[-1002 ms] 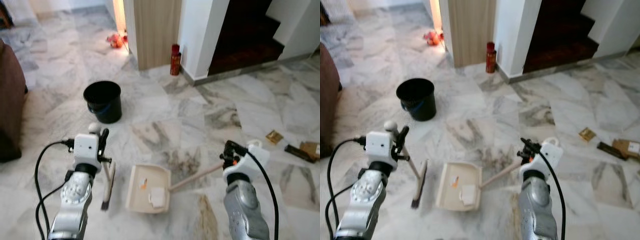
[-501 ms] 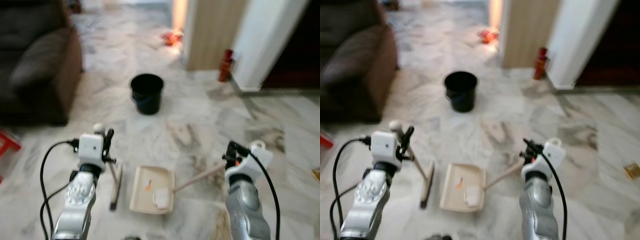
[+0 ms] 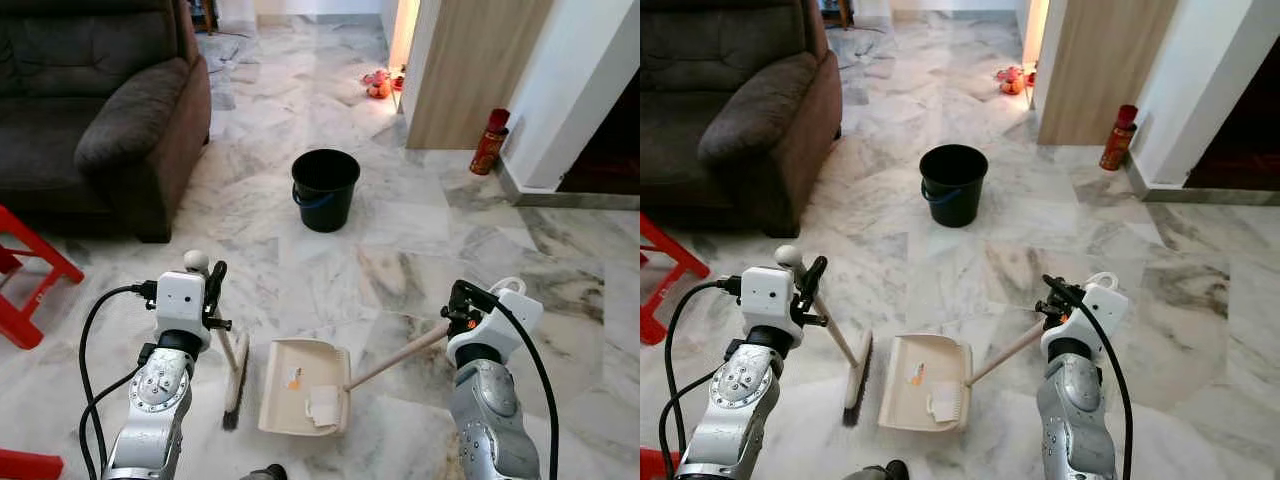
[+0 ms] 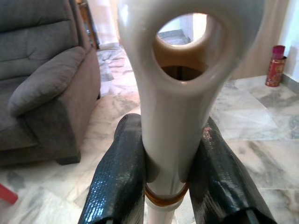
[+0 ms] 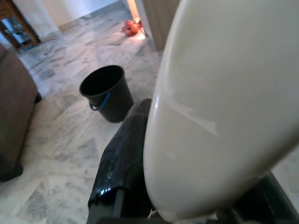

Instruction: Sweep floor

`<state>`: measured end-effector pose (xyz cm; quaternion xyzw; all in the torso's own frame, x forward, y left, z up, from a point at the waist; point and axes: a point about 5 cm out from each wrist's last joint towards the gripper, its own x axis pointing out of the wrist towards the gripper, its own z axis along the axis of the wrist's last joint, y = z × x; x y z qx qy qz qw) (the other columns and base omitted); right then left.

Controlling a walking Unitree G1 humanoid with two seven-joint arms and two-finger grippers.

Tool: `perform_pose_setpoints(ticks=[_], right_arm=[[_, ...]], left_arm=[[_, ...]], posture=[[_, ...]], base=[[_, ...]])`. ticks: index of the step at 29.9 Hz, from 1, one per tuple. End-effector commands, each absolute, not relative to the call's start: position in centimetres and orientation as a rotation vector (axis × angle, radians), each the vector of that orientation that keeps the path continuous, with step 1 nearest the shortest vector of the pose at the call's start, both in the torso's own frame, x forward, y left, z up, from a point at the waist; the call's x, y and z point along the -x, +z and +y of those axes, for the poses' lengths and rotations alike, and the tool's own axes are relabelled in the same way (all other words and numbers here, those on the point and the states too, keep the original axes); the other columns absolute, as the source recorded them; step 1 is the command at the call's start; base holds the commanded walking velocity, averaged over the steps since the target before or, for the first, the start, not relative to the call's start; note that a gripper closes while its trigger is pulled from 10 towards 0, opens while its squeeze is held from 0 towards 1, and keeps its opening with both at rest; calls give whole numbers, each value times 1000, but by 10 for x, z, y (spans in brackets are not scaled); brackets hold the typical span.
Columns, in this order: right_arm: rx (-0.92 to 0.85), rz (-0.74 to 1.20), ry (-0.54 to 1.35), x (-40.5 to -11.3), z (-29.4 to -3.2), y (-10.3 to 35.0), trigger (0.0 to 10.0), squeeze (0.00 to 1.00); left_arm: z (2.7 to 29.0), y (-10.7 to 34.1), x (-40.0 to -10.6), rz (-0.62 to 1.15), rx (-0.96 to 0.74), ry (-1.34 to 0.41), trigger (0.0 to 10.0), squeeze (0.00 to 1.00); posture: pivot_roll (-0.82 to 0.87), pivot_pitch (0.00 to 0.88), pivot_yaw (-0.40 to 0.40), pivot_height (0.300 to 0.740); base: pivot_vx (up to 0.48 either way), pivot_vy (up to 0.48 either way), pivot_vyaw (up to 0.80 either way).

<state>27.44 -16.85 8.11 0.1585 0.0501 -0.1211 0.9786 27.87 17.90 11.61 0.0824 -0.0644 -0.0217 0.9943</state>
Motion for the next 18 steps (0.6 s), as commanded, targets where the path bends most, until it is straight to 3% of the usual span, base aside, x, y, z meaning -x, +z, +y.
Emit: perform_pose_setpoints(ticks=[1,8,14,18], right_arm=[[-342,73,-229,-278,-165,87,10000,0],[-332,79,-219,-278,-164,87,10000,0],[-321,76,-220,-278,-164,87,10000,0],[-329,77,-220,-278,-163,87,10000,0]], left_arm=[[179,126,-279,-173,-184,-37,10000,0],[181,127,-279,-174,-186,-28,10000,0],[182,127,-280,-172,-189,-24,10000,0],[182,127,-280,-170,-192,-23,10000,0]], posture=[[-5,79,-5,740],[-5,84,-6,740],[-6,91,-5,740],[-5,96,-3,740]], base=[[300,0,0],[316,0,0],[329,0,685],[329,0,0]])
